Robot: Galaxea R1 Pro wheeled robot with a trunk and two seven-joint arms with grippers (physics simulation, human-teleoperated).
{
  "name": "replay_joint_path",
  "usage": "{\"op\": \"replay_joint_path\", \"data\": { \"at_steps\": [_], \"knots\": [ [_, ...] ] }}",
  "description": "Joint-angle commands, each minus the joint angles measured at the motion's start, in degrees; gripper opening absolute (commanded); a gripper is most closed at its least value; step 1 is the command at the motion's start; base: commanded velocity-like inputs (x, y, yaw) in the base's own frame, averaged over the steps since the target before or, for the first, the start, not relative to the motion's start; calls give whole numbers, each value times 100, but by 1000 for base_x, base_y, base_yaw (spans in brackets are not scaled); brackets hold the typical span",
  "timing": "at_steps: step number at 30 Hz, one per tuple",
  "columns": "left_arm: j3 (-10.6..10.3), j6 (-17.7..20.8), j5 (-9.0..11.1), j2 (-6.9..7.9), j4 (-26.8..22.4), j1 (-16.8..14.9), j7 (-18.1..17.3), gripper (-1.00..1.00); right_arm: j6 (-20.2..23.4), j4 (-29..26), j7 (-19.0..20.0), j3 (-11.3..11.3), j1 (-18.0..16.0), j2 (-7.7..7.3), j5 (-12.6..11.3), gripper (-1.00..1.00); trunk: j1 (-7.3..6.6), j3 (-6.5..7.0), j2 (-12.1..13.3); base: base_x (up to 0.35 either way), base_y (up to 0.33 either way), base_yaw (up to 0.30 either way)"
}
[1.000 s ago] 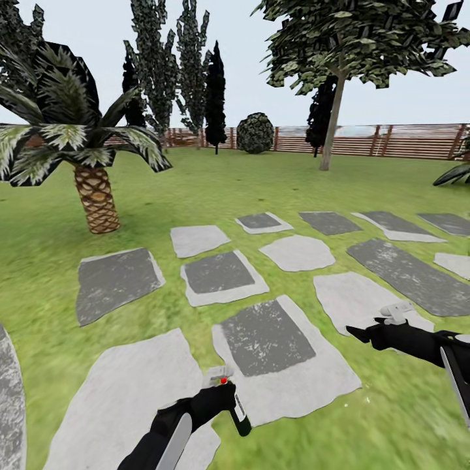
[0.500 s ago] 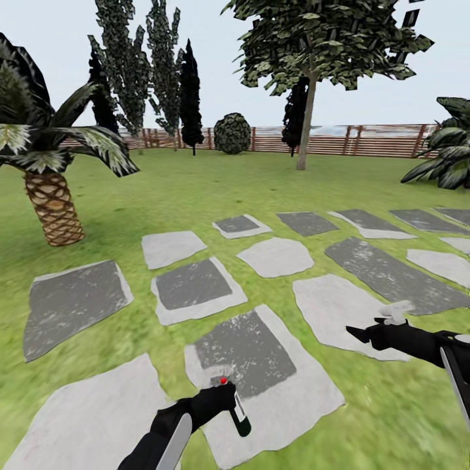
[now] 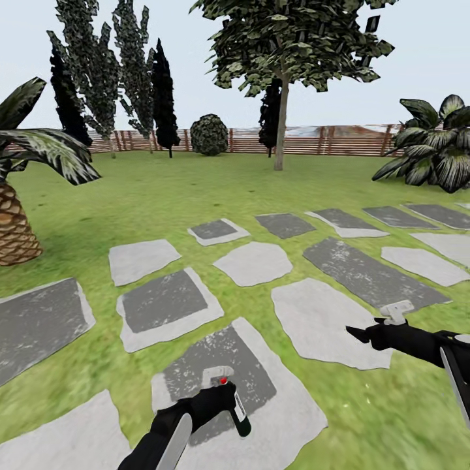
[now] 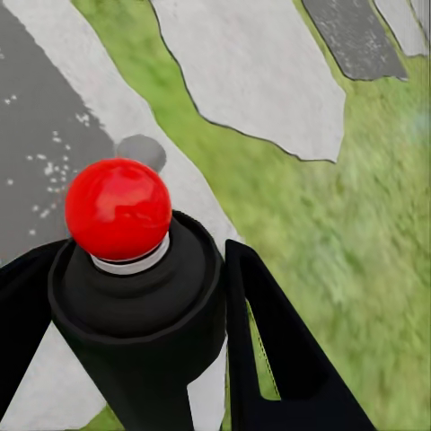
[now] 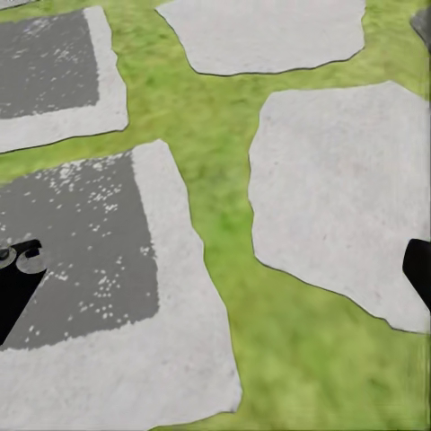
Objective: Pick up the pesticide atomizer in the garden and spray insectifuge to fully cover both potted plants in the garden.
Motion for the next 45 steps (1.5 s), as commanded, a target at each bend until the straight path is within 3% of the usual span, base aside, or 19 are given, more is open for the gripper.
{"op": "replay_joint_path", "data": {
  "at_steps": [1, 45],
  "knots": [
    [6, 36, 36, -3, -4, -2, -2, -100, 12, -4, 59, -6, -5, 1, 60, 100, 2, -6, -2, 325, -130, -197],
    [6, 36, 30, -6, 37, -2, -1, -100, 12, -4, 59, 2, -5, 1, 60, 100, 2, -6, -2, 325, -130, -197]
  ]
}}
